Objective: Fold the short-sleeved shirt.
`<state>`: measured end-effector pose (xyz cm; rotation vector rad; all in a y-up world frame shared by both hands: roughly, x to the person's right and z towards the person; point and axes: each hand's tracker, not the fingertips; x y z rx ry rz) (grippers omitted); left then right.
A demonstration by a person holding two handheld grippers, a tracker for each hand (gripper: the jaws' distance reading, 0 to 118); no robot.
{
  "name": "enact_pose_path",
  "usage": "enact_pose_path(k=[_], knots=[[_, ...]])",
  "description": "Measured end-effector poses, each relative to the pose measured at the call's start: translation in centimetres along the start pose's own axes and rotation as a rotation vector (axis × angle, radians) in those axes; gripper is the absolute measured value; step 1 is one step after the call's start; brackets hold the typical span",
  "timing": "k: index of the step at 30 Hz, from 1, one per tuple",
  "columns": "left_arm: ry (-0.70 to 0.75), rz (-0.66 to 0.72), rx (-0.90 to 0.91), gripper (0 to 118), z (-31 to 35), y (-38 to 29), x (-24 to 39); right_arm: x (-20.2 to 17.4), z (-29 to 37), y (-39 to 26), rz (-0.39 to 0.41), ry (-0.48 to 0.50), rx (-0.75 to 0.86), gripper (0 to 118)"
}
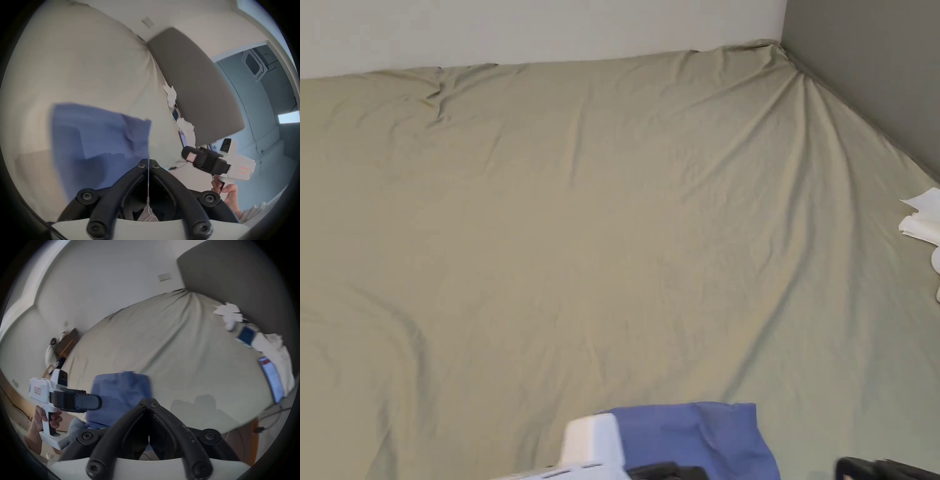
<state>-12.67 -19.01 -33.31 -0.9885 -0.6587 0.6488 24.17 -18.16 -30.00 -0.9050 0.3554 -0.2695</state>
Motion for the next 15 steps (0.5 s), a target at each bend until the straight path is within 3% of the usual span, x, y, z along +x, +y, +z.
enact_pose_path(k=[3,7,9,10,12,15], knots=[[0.085,0.01,0.089,0,4.8,0.1,-1.9,-2.4,-4.5,0.9,0.079,0.017,-0.07,1],[0.107,0.098,0.144,0,8.5,-0.1,-4.2,-2.5,-9.3,1.5,0.074,-0.026,-0.208,1],[0.109,0.126,0.153,0,9.4,-0.4,-5.0,-1.9,-11.2,1.4,0.131,-0.178,-0.327,1],[0.118,0.124,0.152,0,9.6,-0.5,-5.1,-1.5,-12.0,1.0,0.166,-0.166,-0.344,1],[0.116,0.13,0.146,0,9.4,-0.6,-5.6,-1.3,-11.4,1.1,0.096,-0.132,-0.296,1],[0.111,0.132,0.128,0,8.6,-0.6,-5.8,-1.8,-11.7,1.2,0.108,-0.141,-0.31,1]])
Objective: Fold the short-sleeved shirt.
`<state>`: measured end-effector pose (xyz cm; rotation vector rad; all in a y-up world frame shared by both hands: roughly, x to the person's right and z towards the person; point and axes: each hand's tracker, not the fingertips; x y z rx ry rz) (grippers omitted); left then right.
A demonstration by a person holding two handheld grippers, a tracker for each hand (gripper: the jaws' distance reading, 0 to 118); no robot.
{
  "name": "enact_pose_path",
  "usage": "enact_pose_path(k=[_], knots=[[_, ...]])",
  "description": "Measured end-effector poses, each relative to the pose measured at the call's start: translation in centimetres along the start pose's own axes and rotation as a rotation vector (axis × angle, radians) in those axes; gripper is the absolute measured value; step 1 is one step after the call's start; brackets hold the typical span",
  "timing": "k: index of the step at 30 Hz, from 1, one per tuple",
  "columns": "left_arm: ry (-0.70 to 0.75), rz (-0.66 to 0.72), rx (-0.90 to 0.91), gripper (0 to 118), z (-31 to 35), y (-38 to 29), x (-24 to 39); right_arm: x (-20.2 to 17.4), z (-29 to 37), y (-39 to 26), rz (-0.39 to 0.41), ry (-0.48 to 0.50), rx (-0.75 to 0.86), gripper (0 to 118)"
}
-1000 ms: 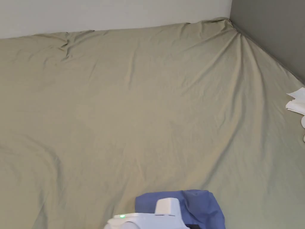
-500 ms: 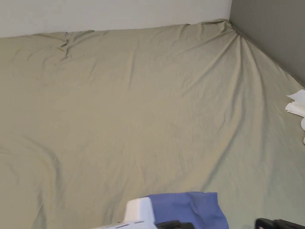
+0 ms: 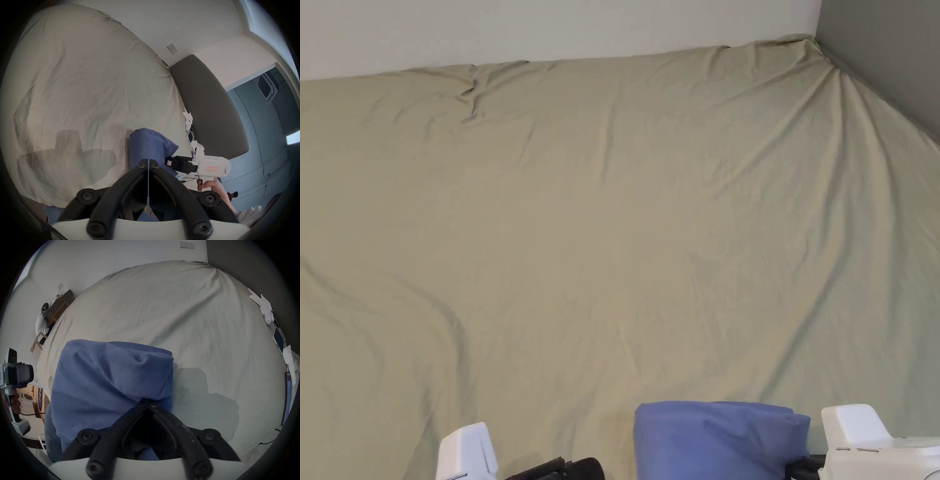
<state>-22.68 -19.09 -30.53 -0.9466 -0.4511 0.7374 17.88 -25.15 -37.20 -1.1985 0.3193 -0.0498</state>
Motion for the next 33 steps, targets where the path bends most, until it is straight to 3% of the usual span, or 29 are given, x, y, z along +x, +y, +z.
enact_pose_path(k=[4,5,6,7,8,9,10,11,13,16,19,20,21,25,30,32,33], knots=[[-0.01,0.004,-0.035,2,-2.1,-0.2,0.3,-0.3,0.6,-0.2,0.034,-0.022,0.006,1],[-0.01,0.005,-0.041,23,-2.5,-0.3,0.2,-0.1,0.5,-0.2,0.028,-0.021,0.007,1],[-0.011,0.012,-0.051,23,-2.7,-0.3,0.1,-0.1,0.5,-0.3,0.023,-0.019,0.009,1],[0.019,0.014,-0.068,35,-3.1,-0.2,0.1,-0.1,0.5,-0.3,0.021,-0.017,0.01,1],[0.039,0.001,-0.087,62,-3.9,-0.3,0.5,-0.1,0.6,-0.3,0.02,-0.017,0.011,1],[0.045,0.002,-0.1,105,-4.8,-0.5,0.2,-0.2,0.7,-0.3,0.021,-0.018,0.012,1],[0.079,-0.005,-0.073,118,-4.8,-0.4,-0.1,-0.3,0.7,-0.3,0.025,-0.022,0.012,1],[0.029,0.054,-0.101,112,-5.7,0.0,-0.6,-0.4,0.7,-0.3,0.029,-0.026,0.012,1],[0.012,0.171,-0.158,112,-8.1,0.5,-1.6,-0.6,0.7,-0.2,0.033,-0.031,0.011,1],[-0.044,0.205,-0.168,108,-10.4,0.4,-2.8,-0.5,0.7,-0.4,0.024,-0.029,0.016,1],[-0.016,0.092,-0.199,56,-11.6,0.4,-0.8,-0.4,0.8,-0.4,0.015,-0.028,0.02,1],[0.064,-0.006,-0.184,28,-11.3,-0.4,0.5,-0.5,0.8,-0.5,0.015,-0.031,0.02,1],[0.066,-0.071,-0.185,23,-11.3,-0.5,0.9,-0.5,0.7,-0.4,0.019,-0.031,0.02,1],[0.022,0.013,-0.218,22,-11.1,-0.4,1.4,-0.3,0.3,-0.6,0.019,-0.031,0.025,1],[0.046,-0.029,-0.231,21,-10.6,0.9,0.3,-0.5,0.8,-0.5,0.021,-0.034,0.025,1],[0.033,0.011,-0.235,20,-9.6,1.8,-0.5,0.2,2.6,0.2,-0.057,0.056,0.047,1],[0.033,0.014,-0.224,20,-8.7,2.4,-1.2,0.5,3.8,0.3,-0.078,0.038,0.101,1]])
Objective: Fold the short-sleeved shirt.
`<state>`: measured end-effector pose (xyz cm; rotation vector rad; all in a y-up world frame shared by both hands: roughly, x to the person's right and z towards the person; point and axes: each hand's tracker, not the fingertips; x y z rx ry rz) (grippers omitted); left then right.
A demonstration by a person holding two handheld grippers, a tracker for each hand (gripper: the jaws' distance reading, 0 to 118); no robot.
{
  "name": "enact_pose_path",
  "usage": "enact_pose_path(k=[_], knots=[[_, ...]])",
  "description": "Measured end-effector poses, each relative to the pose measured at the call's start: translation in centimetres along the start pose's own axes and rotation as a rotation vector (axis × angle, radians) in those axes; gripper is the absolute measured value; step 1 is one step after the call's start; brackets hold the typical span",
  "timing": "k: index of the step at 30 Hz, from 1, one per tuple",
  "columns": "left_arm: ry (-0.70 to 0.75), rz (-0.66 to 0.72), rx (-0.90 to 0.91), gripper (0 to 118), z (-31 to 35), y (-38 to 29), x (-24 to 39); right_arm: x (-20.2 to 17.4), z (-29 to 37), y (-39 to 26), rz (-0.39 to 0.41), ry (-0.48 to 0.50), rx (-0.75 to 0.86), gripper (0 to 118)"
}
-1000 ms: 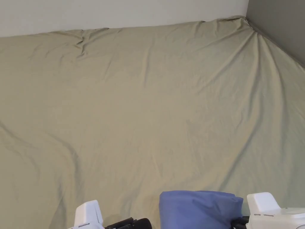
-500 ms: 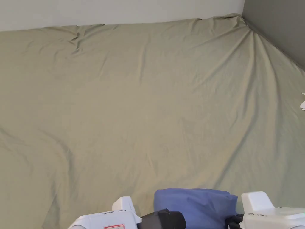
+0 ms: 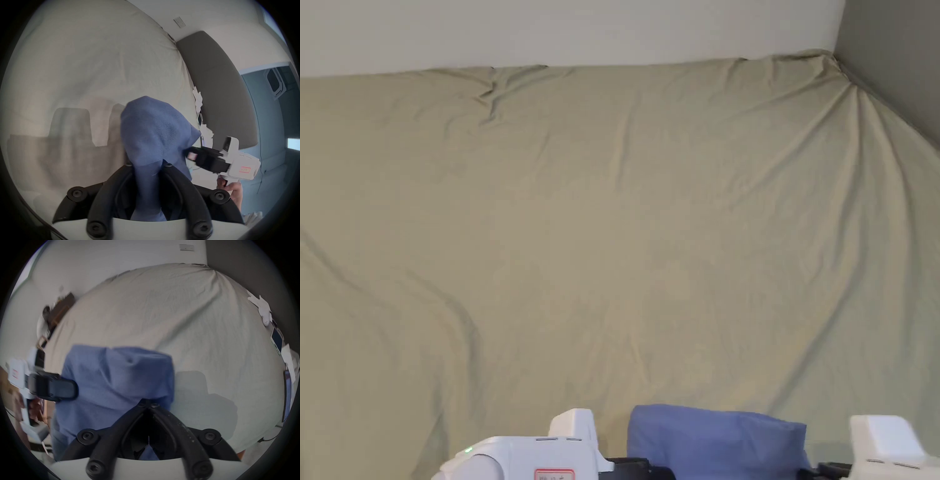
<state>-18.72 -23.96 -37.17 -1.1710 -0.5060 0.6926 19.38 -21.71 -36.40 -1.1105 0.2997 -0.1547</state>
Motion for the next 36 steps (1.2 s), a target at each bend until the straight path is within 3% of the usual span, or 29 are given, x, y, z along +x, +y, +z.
enact_pose_path(k=[3,7,14,18,19,21,22,24,27,30,31,32,33,34,35,36], knots=[[0.13,0.001,0.073,20,4.5,1.6,-3.1,1.1,4.0,1.5,0.049,-0.088,0.132,1],[0.274,0.048,0.114,20,12.6,3.6,-8.1,3.3,8.6,2.9,0.01,-0.145,0.242,1],[0.686,0.132,0.171,20,25.3,4.7,-15.1,4.9,11.2,2.4,0.006,-0.199,0.287,1],[0.852,0.143,0.211,22,27.3,3.4,-14.9,5.4,10.8,1.7,-0.001,-0.214,0.285,1],[0.824,0.164,0.218,31,27.2,2.9,-14.9,5.5,10.6,1.6,-0.009,-0.206,0.277,1],[0.772,0.206,0.29,98,27.9,1.6,-15.3,5.2,10.2,1.5,-0.016,-0.2,0.271,1],[0.737,0.218,0.333,118,28.3,0.8,-15.1,5.0,10.1,1.4,-0.013,-0.201,0.268,1],[0.634,0.214,0.485,111,29.4,-0.5,-13.3,4.4,10.3,1.5,-0.004,-0.202,0.268,1],[0.566,0.075,0.598,118,29.5,-1.5,-9.6,3.7,10.6,1.8,0.01,-0.205,0.298,1],[0.545,0.048,0.614,118,26.9,-2.0,-7.3,3.1,10.8,2.1,0.002,-0.192,0.345,1],[0.531,0.016,0.589,108,26.4,-0.6,-7.6,2.7,10.9,2.3,-0.007,-0.172,0.365,1],[0.518,-0.027,0.551,59,24.9,-0.5,-6.9,2.2,11.0,2.4,-0.002,-0.169,0.367,1],[0.53,-0.057,0.557,59,23.6,-0.7,-6.1,1.8,11.0,2.6,0.005,-0.169,0.376,1],[0.543,-0.107,0.534,35,21.9,-0.7,-5.1,1.2,11.1,2.8,0.019,-0.171,0.385,1],[0.577,-0.128,0.513,0,19.8,0.4,-3.9,0.6,11.1,3.0,0.036,-0.181,0.402,1],[0.648,-0.151,0.46,0,18.2,0.5,-3.2,0.2,10.8,3.3,0.052,-0.181,0.409,1]])
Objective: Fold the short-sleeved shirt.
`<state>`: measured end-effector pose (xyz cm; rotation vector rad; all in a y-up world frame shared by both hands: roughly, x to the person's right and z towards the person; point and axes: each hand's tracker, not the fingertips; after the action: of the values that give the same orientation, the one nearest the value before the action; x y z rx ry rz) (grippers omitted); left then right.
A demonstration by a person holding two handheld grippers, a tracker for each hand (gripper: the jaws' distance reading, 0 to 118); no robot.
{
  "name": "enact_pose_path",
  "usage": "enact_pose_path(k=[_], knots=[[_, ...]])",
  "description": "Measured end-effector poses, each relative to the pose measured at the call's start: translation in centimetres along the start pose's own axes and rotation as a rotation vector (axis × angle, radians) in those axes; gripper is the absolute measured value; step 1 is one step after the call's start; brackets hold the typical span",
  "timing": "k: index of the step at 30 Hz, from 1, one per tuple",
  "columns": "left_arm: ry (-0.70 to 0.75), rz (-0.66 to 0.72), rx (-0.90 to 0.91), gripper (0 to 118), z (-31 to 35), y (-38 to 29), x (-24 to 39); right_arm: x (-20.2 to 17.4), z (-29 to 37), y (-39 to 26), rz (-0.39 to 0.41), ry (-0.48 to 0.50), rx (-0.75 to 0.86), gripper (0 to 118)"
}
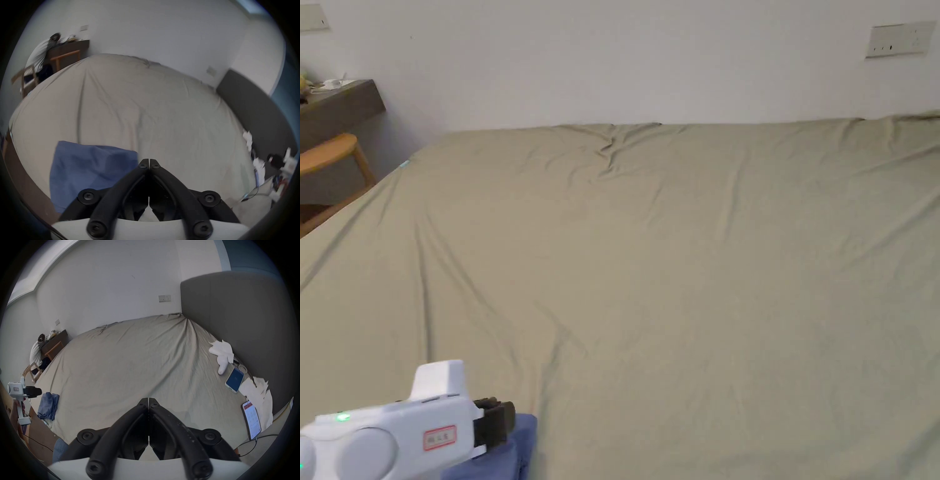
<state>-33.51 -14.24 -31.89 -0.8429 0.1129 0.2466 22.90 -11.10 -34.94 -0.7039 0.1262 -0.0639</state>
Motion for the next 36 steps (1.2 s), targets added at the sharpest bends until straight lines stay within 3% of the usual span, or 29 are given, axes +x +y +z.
enact_pose_path(k=[4,7,21,28,36], knots=[[-0.088,0.05,0.051,0,-0.6,1.3,5.2,-3.4,1.0,2.2,0.027,0.041,0.049,1],[-0.052,-0.026,0.173,0,2.0,2.1,8.5,-5.5,3.0,4.0,0.066,0.073,0.136,1],[-0.014,-0.179,0.68,0,24.6,6.9,17.5,-10.5,16.4,11.1,0.118,0.04,0.544,1],[0.004,-0.17,0.717,0,27.5,7.0,18.0,-11.3,21.0,12.6,0.113,0.04,0.628,1],[0.031,-0.17,0.727,0,28.5,6.7,17.5,-11.2,22.0,12.4,0.117,0.027,0.653,1]])
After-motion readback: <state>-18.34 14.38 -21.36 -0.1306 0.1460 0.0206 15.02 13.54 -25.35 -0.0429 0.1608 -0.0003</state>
